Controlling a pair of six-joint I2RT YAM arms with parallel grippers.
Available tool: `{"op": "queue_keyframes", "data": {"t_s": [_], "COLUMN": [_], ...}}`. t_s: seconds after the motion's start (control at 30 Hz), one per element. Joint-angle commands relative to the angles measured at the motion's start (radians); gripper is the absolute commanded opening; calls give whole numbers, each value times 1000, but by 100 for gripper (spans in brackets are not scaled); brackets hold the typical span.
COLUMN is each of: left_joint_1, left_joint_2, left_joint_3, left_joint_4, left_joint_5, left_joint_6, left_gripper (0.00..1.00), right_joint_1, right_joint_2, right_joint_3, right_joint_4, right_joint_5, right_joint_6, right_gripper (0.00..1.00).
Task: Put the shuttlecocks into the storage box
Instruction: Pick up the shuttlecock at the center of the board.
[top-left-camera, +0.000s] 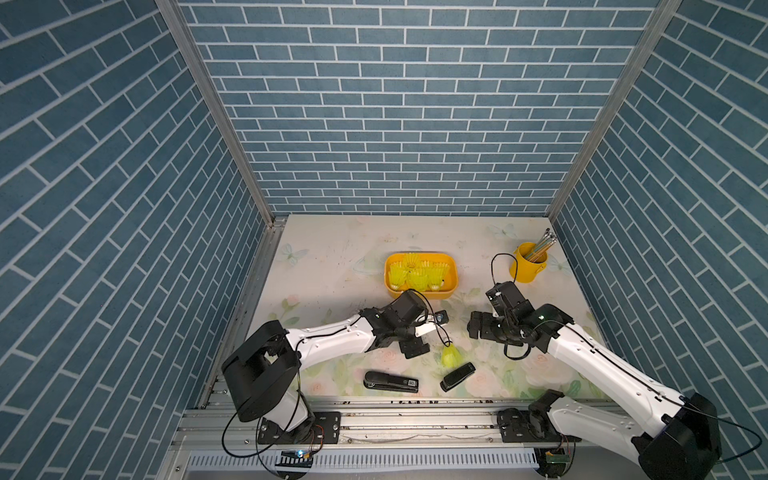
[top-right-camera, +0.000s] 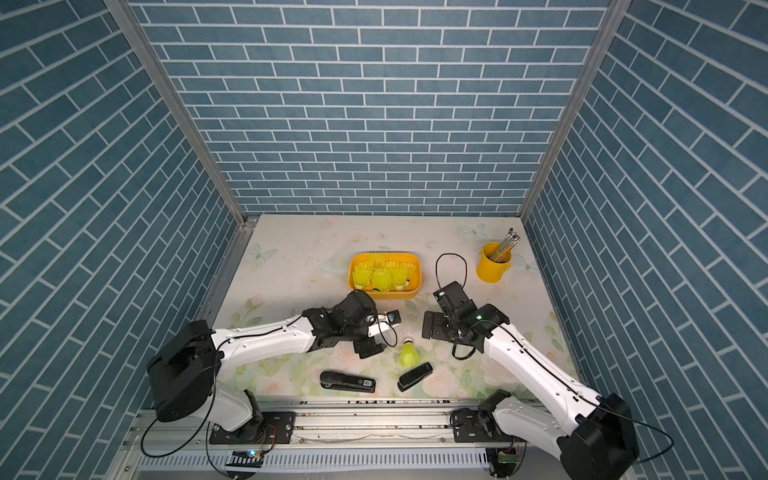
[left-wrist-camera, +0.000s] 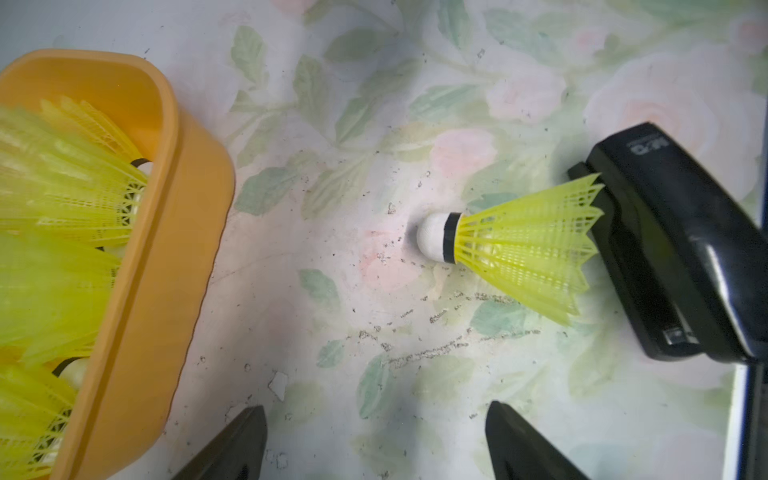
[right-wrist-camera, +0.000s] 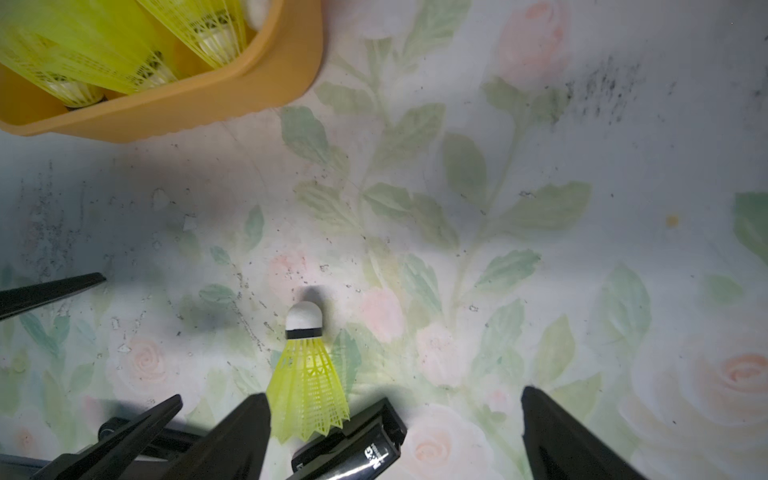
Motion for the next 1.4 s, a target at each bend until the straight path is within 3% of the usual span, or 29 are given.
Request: {"op": "queue_keyframes", "data": {"t_s": [0.0, 0.2, 0.6, 0.87, 1.2, 1.37], "left_joint_1": [-47, -109, -114, -125, -123, -92], "left_joint_2": [35, 116, 221, 297, 403, 385], "left_joint_3": [-5, 22, 111, 188, 319, 311], "left_joint_4": [36, 56, 119, 134, 134, 133], "left_joint_5": [-87, -121, -97, -62, -92, -95], "left_joint_6": [47, 37, -19, -44, -90, -151], "left_gripper": [90, 91, 93, 93, 93, 93], "right_joint_1": [-1, -2, -6, -82, -157, -161], "right_joint_2": [-18, -14, -31, -37, -58, -62], "right_joint_3": [-18, -6, -34, -22, -18, -28], "right_joint_4": [-37, -29, -8, -18, -7, 15], "right_joint_5": [22, 48, 67, 118, 106, 39], "right_joint_6": [73, 77, 86, 52, 74, 161], "right_gripper": [96, 96, 96, 96, 96, 94]}}
